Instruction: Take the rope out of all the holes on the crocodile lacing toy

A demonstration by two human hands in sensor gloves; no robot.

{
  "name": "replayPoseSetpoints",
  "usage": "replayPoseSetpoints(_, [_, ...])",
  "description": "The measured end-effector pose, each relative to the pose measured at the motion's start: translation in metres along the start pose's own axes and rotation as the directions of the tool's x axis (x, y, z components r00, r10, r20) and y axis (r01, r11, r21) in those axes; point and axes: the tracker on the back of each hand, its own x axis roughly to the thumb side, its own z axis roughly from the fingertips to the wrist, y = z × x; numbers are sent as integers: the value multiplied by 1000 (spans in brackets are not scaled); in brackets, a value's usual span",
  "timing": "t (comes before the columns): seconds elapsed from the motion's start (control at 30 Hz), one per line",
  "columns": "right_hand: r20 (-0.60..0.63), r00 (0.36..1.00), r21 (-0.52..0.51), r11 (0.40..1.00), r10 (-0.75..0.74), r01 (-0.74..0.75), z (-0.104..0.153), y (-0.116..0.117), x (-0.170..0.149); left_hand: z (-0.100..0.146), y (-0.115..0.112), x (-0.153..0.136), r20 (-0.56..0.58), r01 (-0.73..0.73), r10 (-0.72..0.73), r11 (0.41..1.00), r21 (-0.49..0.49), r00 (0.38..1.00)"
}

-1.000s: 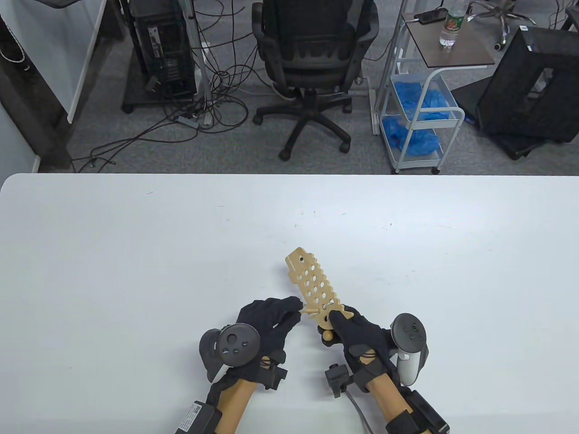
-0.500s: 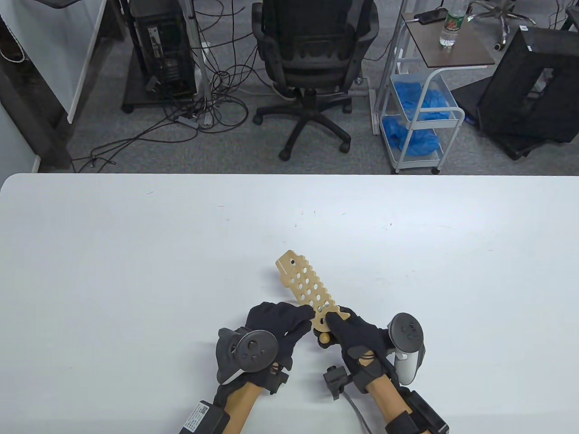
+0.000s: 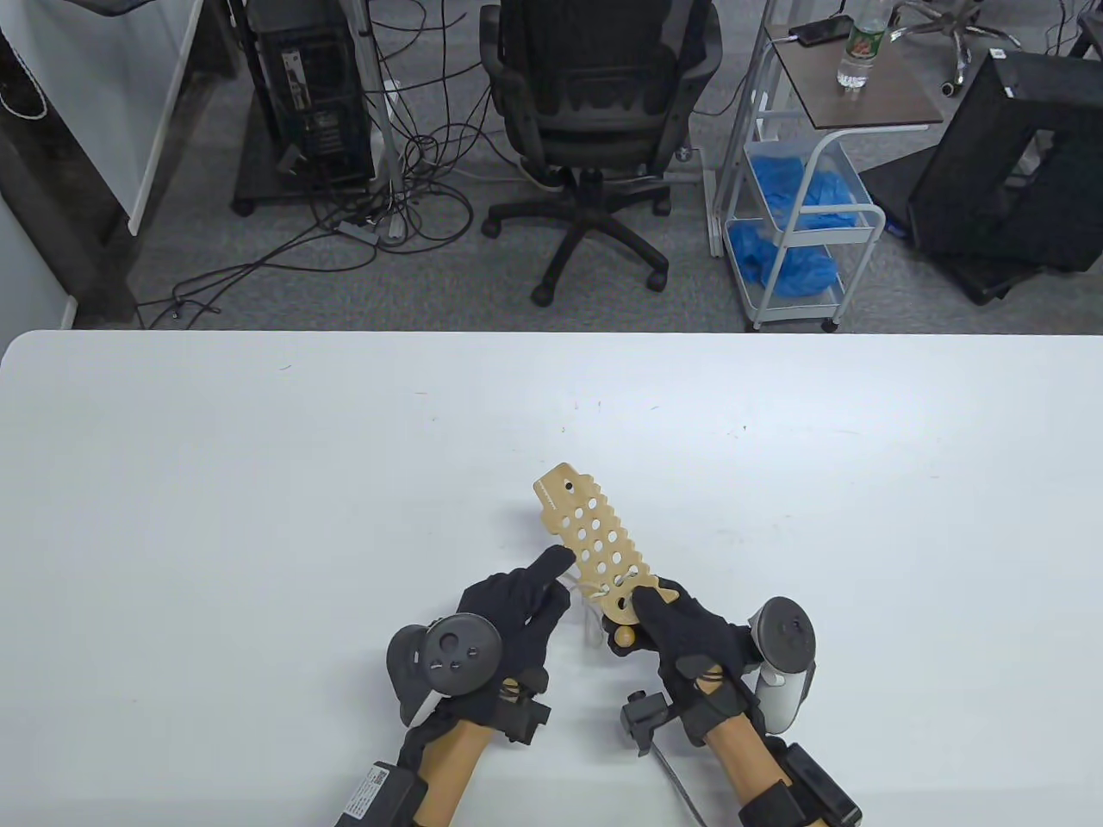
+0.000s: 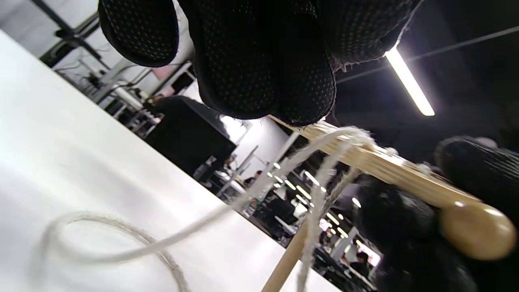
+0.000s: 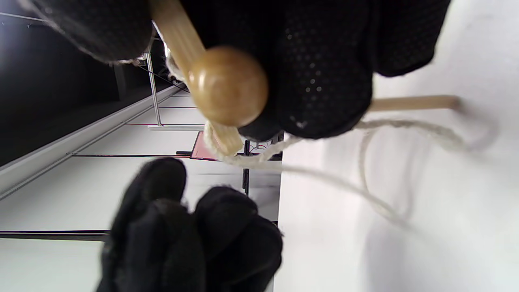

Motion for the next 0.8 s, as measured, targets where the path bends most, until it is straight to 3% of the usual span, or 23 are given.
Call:
replayPoseSetpoints(0.27, [36, 997, 62, 995, -75, 73, -1, 4, 4, -1, 6, -25, -189, -103, 113, 993, 59, 976])
replayPoseSetpoints(0.43, [56, 994, 126, 988, -97, 89, -2, 8, 5, -3, 2, -34, -229, -187, 187, 982, 22, 955])
replayPoseSetpoints(0.63, [57, 990, 165, 979, -130, 119, -2, 12, 5, -6, -12, -39, -259, -397, 358, 911, -112, 897])
replayPoseSetpoints(0.8, [56, 988, 186, 974, -144, 131, -2, 13, 5, -8, -20, -34, -230, -418, 366, 876, -242, 901])
